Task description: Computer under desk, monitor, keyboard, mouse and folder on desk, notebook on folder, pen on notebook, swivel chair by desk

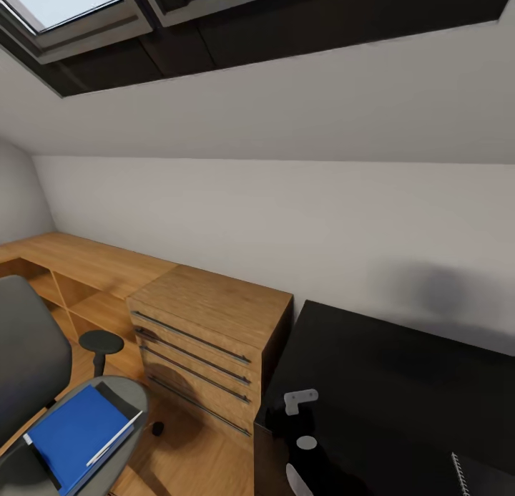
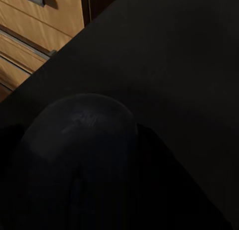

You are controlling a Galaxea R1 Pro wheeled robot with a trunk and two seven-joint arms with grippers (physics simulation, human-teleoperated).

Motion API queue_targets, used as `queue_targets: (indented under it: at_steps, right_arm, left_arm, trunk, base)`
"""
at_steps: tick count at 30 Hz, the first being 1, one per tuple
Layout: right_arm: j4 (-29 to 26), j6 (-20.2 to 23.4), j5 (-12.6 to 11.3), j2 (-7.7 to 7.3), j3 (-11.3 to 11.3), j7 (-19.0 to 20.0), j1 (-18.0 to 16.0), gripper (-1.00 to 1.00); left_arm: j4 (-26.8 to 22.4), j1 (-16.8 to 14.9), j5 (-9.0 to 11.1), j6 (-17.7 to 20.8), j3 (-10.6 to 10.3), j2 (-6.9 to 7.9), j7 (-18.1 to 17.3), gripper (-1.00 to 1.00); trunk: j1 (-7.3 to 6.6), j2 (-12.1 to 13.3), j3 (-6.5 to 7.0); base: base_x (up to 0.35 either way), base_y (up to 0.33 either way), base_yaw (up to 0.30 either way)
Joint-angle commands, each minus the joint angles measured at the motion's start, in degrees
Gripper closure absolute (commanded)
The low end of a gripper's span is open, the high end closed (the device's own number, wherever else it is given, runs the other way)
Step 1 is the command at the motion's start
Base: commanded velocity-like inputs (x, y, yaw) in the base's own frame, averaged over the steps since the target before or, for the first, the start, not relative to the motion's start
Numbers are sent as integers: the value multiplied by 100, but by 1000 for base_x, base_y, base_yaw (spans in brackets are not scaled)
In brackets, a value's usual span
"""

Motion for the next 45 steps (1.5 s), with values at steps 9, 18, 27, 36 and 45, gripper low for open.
queue_targets:
  at_steps: [9,18,27,36,45]
  right_arm:
    - [17,36,-92,-5,19,-56,-4,100]
    - [17,36,-92,-9,20,-56,-1,100]
    - [6,27,-92,-12,27,-65,-3,100]
    - [-503,13,-77,-44,37,-172,1,100]
    - [-1889,218,-106,-224,41,-1120,107,100]
  left_arm:
    - [-6,-4,62,-41,-24,8,28,-100]
    - [-5,-4,76,-39,-18,8,28,-100]
    - [12,-1,101,-34,-12,13,40,-100]
    - [20,-4,104,-34,-5,16,46,-100]
    - [20,-3,104,-33,-6,16,33,-100]
  trunk:
    - [1,-3,-6]
    - [1,-3,-6]
    - [1,-3,-6]
    - [1,-3,-6]
    - [1,-3,-6]
  base:
    - [0,0,0]
    - [0,0,0]
    - [0,0,0]
    - [0,0,0]
    - [-105,43,0]
